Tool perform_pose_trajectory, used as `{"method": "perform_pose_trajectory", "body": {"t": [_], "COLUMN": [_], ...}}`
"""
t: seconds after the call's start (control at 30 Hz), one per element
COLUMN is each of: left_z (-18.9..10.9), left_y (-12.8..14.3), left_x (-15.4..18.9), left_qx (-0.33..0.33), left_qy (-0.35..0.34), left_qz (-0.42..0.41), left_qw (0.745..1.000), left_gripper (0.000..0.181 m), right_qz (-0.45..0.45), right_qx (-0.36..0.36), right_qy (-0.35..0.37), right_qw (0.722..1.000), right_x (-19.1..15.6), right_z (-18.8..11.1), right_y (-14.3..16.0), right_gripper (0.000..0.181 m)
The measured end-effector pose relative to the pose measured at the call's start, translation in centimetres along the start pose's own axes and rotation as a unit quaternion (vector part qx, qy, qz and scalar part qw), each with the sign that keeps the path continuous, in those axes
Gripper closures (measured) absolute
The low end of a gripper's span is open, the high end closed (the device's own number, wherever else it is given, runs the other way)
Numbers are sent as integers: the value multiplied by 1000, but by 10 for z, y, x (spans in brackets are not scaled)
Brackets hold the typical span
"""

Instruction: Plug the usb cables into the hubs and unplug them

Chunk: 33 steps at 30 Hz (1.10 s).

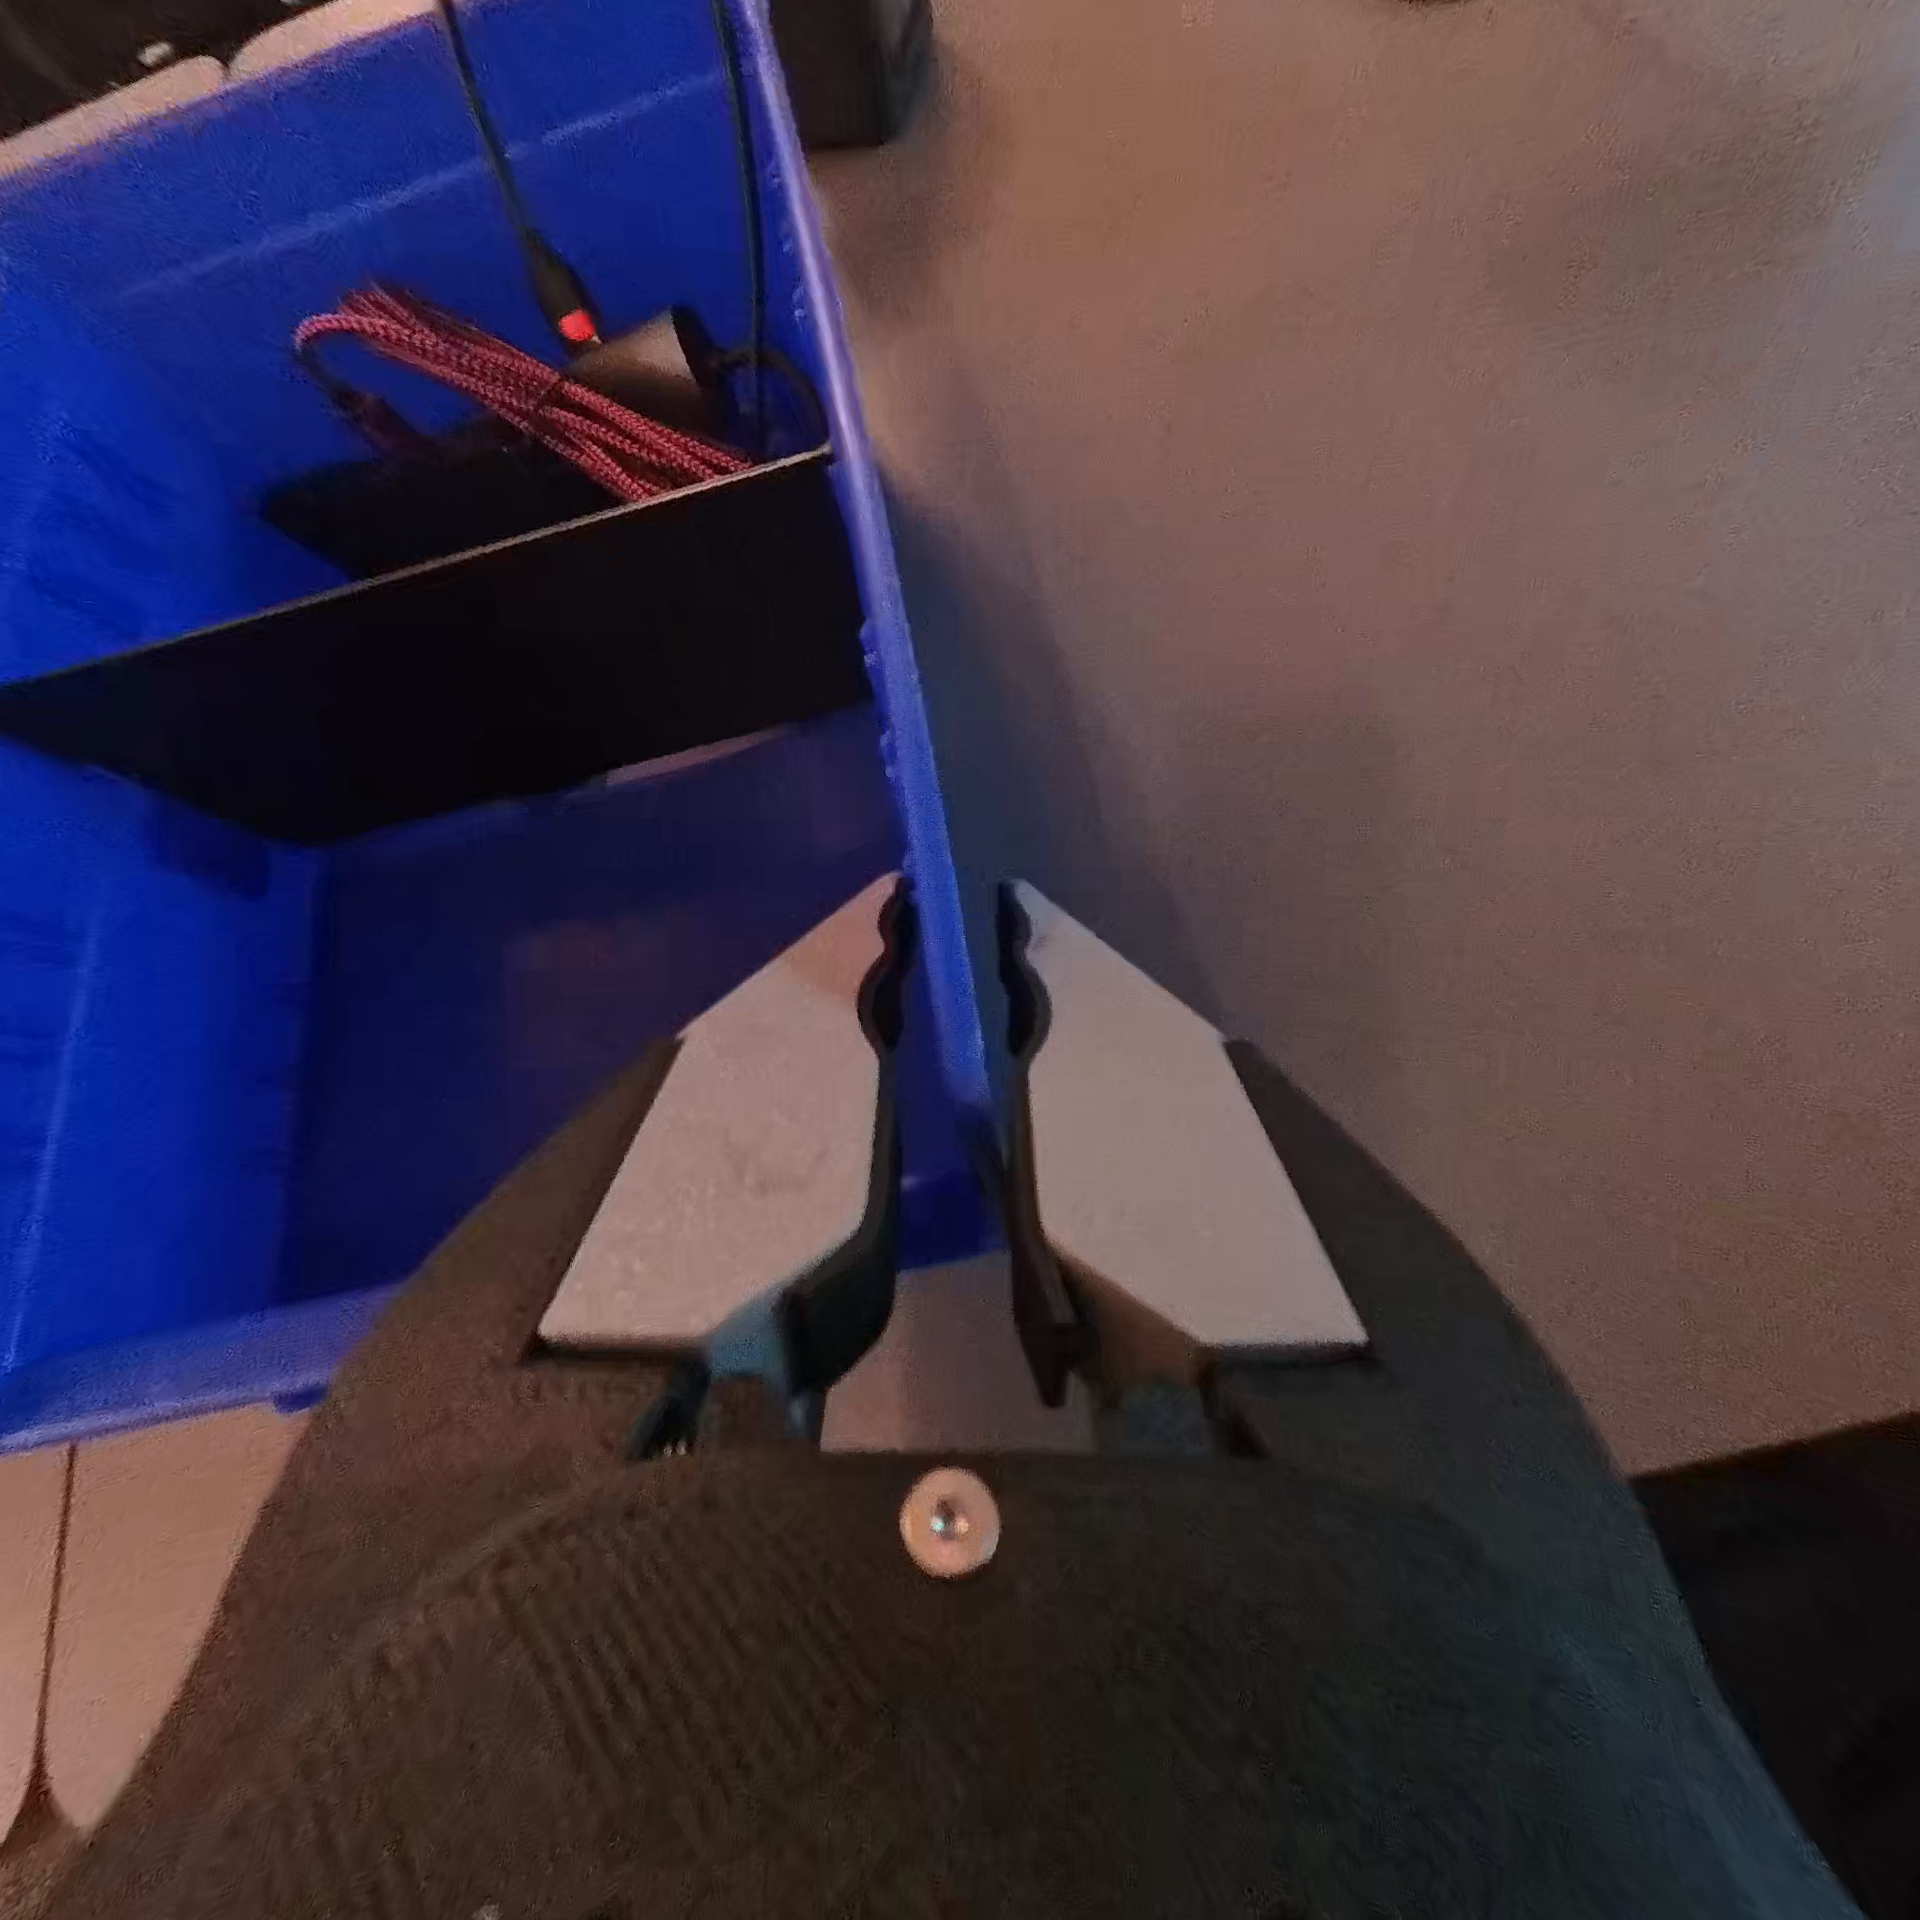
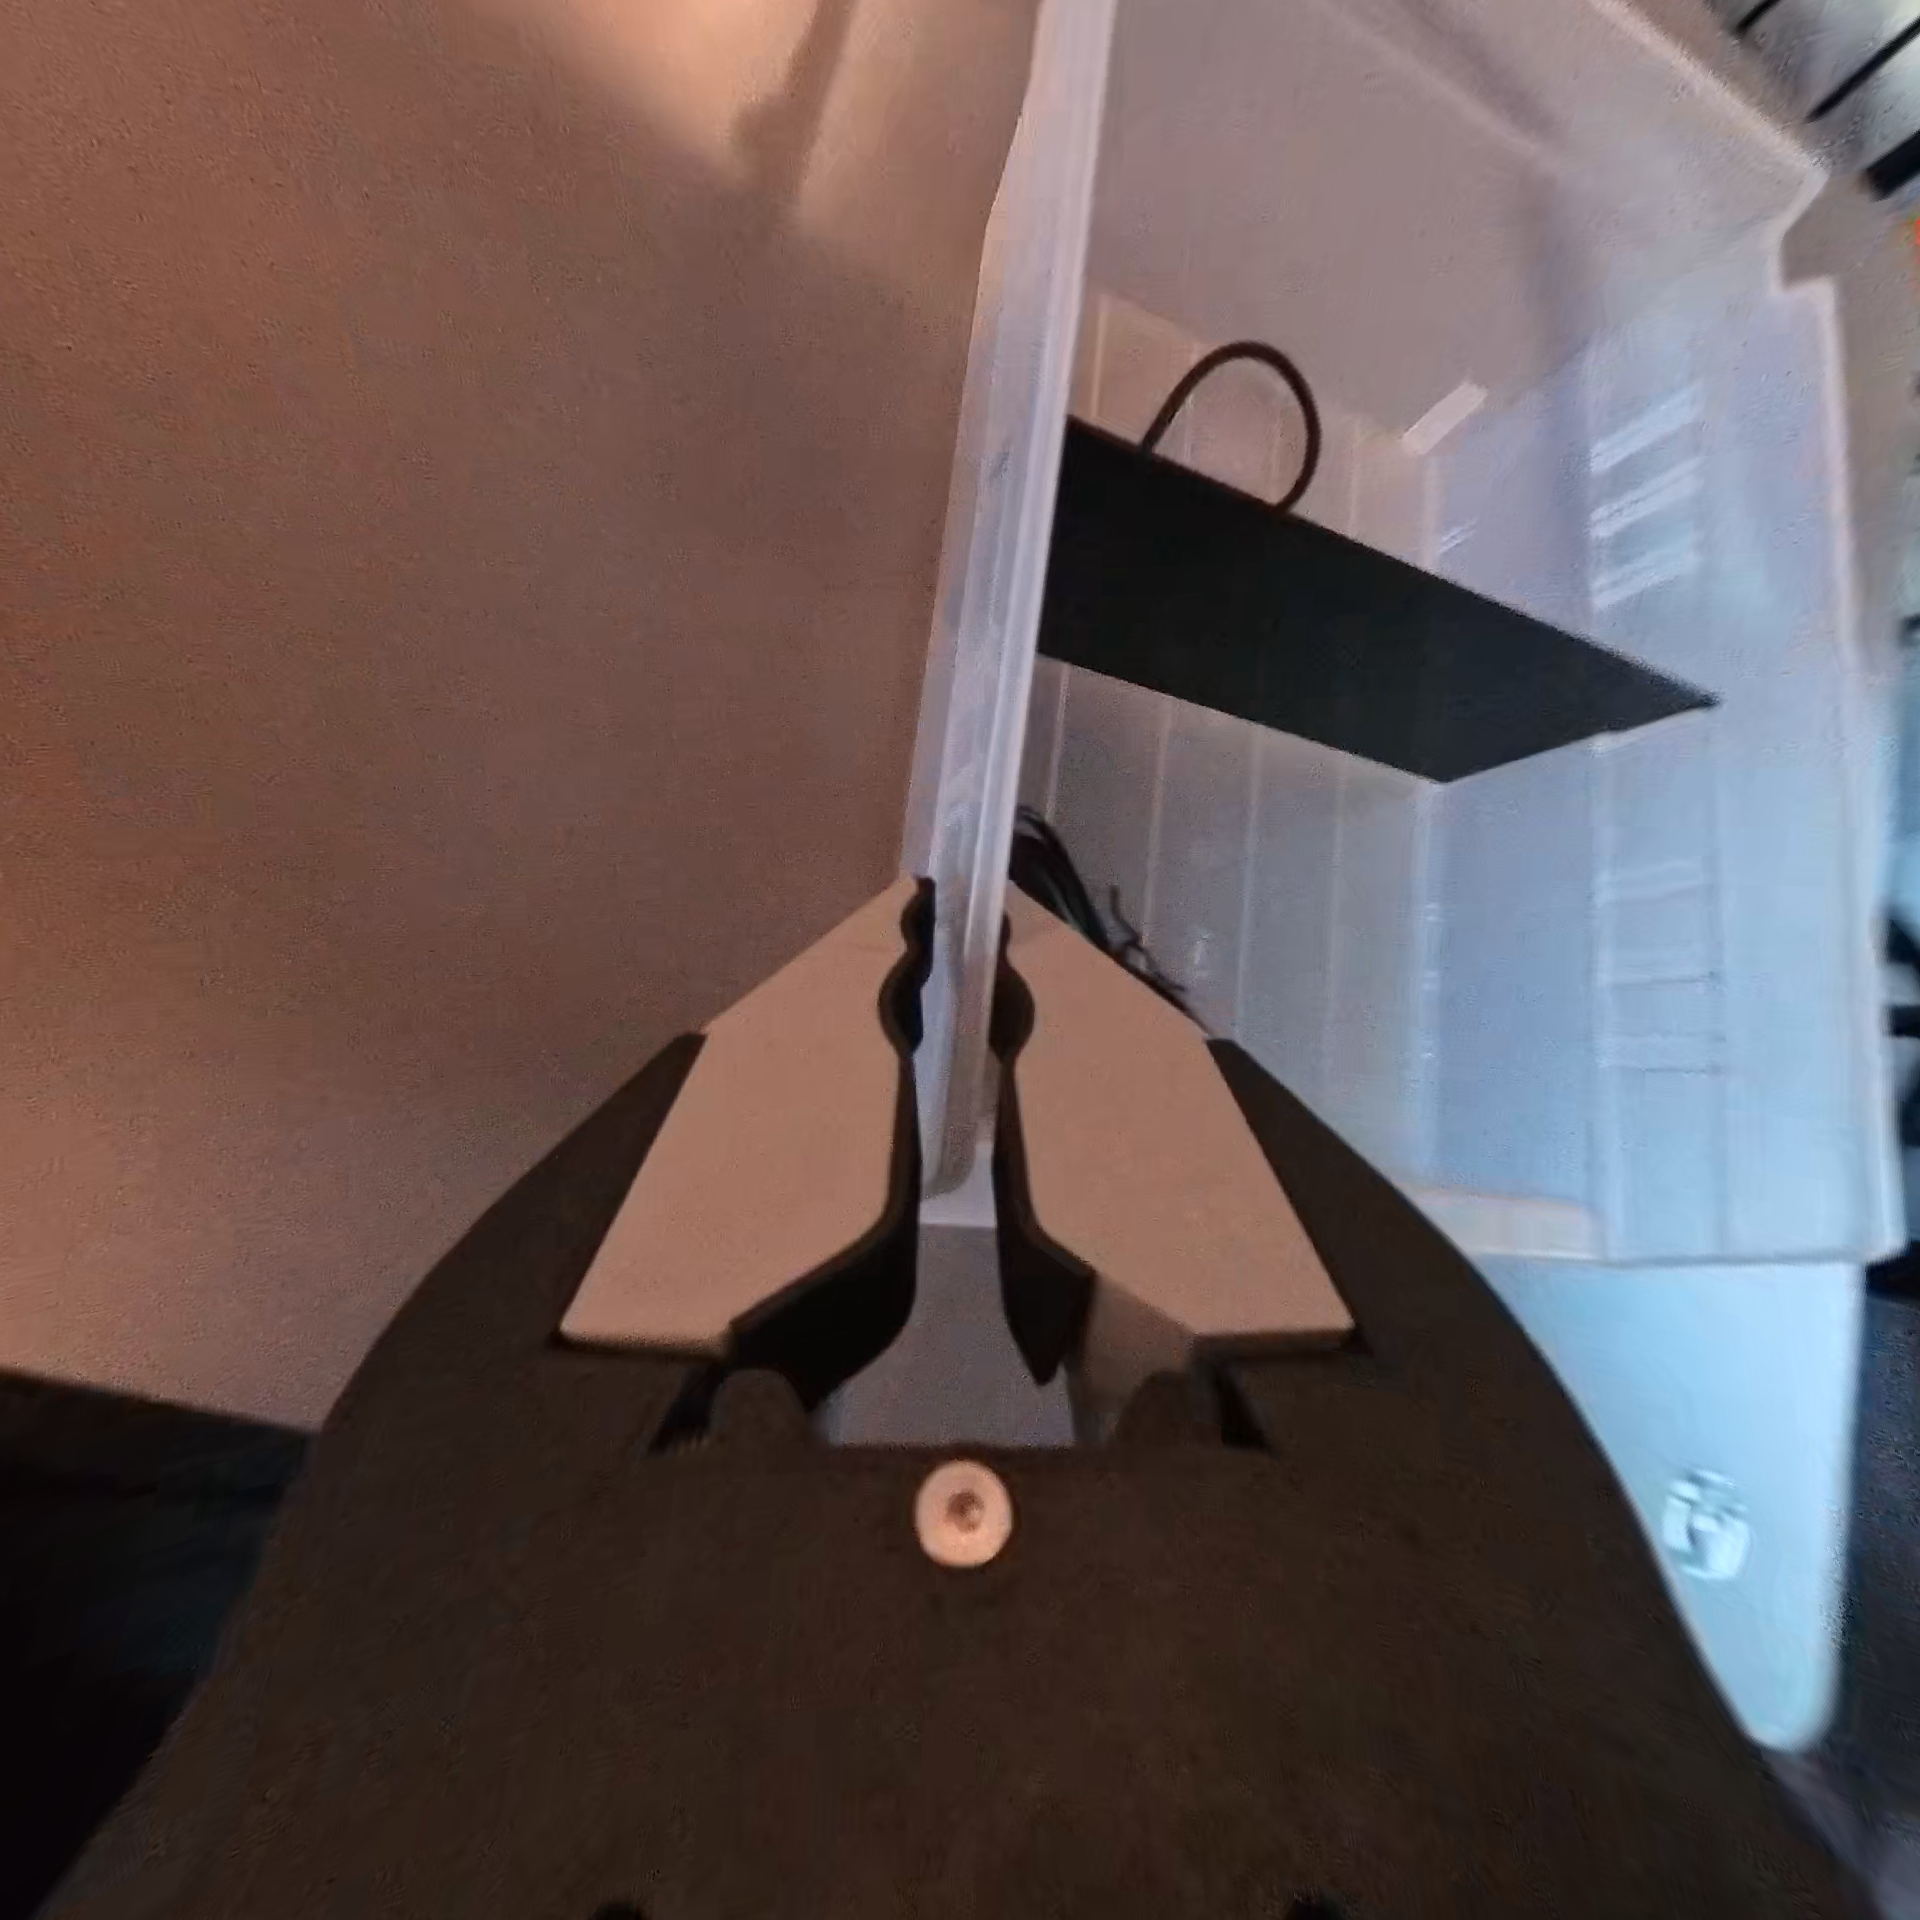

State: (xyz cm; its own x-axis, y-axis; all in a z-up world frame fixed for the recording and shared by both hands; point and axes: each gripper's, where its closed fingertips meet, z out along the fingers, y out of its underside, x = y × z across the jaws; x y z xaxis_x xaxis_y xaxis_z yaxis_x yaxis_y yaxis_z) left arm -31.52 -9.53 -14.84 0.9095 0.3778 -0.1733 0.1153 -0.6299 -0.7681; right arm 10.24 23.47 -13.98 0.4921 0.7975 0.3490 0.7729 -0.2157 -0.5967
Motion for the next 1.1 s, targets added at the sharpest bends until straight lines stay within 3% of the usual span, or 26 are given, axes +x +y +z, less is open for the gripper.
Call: {"method": "perform_pose_trajectory", "body": {"t": [0.27,0.37,0.43,0.53,0.63,0.7,0.77,0.9,1.03,1.1], "left_z": [-6,-20,-34,-56,-73,-72,-64,-33,23,51], "left_y": [0,-6,-12,-15,-25,-33,-46,-87,-98,-94], "left_x": [12,17,15,-10,-30,-47,-64,-94,-109,-113], "left_qx": [-4,11,26,36,59,54,36,13,-80,-133], "left_qy": [43,82,104,66,48,33,26,32,40,42], "left_qz": [-15,-46,-68,-72,-82,-84,-85,-99,-97,-110], "left_qw": [999,996,992,995,994,994,995,994,991,984], "left_gripper": [145,128,121,115,116,116,112,113,110,107], "right_qz": [55,44,39,34,1,-13,-44,-73,-87,-99], "right_qx": [15,17,77,211,333,390,388,294,237,230], "right_qy": [18,29,25,13,-92,-155,-220,-321,-322,-318], "right_qw": [998,998,996,977,938,908,894,897,912,914], "right_x": [5,7,7,5,-38,-72,-113,-181,-203,-209], "right_z": [-10,-20,-47,-104,-140,-142,-122,-39,42,59], "right_y": [13,13,-10,-63,-114,-141,-158,-175,-180,-176], "right_gripper": [176,173,164,171,167,175,166,145,148,155]}}
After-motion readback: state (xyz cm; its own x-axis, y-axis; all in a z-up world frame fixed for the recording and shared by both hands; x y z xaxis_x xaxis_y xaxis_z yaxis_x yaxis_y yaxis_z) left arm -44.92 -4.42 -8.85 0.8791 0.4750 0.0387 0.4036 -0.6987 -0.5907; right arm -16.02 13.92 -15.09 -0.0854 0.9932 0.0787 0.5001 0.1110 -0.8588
